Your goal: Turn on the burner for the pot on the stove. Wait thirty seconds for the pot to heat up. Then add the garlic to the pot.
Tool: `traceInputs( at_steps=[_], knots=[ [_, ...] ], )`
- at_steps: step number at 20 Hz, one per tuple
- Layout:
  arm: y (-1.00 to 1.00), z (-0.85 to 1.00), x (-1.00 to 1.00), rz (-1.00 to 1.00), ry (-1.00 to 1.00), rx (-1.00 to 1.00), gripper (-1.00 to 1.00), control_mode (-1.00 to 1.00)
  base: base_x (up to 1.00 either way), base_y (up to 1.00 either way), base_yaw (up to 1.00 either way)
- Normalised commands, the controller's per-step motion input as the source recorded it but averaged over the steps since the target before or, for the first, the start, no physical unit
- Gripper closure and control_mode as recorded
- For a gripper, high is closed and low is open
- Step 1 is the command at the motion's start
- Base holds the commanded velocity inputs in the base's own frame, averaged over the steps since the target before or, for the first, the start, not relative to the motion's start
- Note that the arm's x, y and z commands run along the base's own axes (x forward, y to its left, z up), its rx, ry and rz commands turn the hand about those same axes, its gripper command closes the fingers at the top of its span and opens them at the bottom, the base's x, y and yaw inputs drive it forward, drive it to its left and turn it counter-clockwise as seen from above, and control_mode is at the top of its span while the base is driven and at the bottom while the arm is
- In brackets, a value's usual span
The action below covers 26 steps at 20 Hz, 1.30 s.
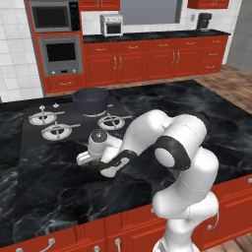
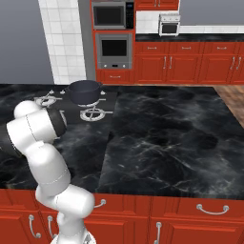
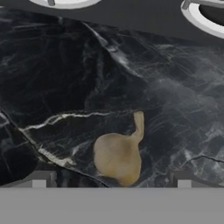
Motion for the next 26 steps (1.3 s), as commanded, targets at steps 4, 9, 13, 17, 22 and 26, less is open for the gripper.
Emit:
traceInputs(
  at_steps=[4, 9, 13, 17, 22, 26],
  knots=[
    [0.00, -0.01, 0.00, 0.00, 0.00, 0.00, -1.00, -1.00, 0.00, 0.00, 0.00],
    [0.00, 0.00, 0.06, 0.00, 0.00, 0.00, -1.00, -1.00, 0.00, 0.00, 0.00],
    [0.00, 0.00, 0.25, 0.00, 0.00, 0.00, -1.00, -1.00, 0.00, 0.00, 0.00],
    [0.00, -0.01, 0.28, 0.00, 0.00, 0.00, -1.00, -1.00, 0.00, 0.00, 0.00],
    [0.00, 0.00, 0.01, 0.00, 0.00, 0.00, -1.00, -1.00, 0.00, 0.00, 0.00],
    [0.00, 0.00, 0.00, 0.00, 0.00, 0.00, -1.00, -1.00, 0.00, 0.00, 0.00]
  ],
)
